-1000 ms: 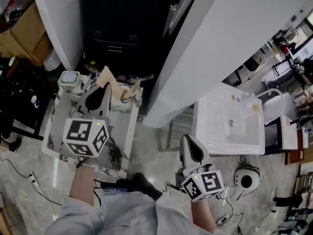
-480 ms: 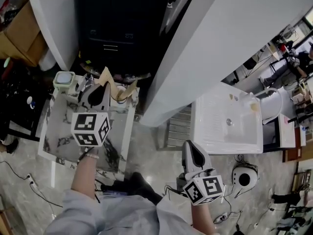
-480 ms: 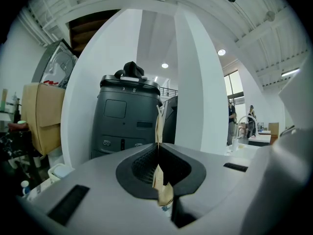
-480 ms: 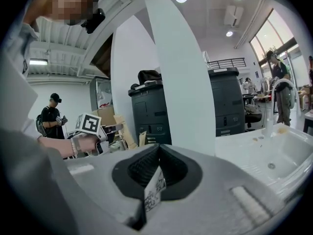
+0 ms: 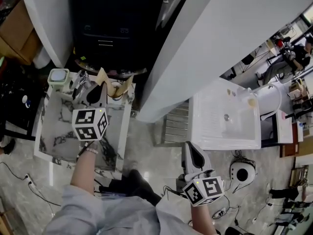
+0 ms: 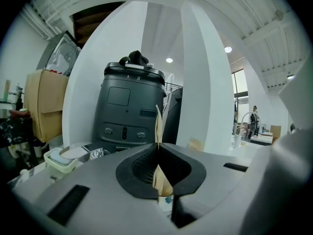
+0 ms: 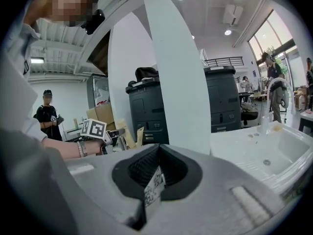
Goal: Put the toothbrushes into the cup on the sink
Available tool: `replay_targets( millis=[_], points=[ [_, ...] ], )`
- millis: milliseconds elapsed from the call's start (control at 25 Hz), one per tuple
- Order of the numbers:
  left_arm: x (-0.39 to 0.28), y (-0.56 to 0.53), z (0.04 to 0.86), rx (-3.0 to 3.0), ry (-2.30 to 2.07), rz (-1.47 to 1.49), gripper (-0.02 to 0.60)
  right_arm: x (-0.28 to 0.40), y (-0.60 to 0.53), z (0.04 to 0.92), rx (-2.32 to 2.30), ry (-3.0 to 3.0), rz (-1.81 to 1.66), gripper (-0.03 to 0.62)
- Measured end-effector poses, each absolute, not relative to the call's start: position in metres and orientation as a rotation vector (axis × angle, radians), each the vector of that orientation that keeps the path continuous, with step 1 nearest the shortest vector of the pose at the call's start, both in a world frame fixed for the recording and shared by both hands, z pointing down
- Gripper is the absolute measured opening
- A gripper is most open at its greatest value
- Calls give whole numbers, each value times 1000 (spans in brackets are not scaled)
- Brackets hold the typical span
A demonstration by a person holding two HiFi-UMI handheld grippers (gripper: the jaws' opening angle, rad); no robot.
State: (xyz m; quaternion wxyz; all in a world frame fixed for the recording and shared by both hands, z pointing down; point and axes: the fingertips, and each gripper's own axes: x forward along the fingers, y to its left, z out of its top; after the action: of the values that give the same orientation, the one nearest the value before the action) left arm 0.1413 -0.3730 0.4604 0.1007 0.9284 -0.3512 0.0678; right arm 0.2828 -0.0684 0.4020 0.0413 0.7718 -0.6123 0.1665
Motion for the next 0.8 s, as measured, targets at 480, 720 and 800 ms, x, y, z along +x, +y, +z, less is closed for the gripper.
replay_targets(
  millis=[480, 720, 800],
  points=[
    [145, -380, 495, 2702, -1026, 252, 9, 271, -67, 408, 2332, -1877, 511, -2],
    [150, -378, 501, 2709, -988, 285, 9, 268, -65, 407, 2327, -1882, 518, -2],
    [150, -378, 502, 2695, -979, 286, 9, 267, -65, 408, 2325, -1886, 519, -2]
  ],
)
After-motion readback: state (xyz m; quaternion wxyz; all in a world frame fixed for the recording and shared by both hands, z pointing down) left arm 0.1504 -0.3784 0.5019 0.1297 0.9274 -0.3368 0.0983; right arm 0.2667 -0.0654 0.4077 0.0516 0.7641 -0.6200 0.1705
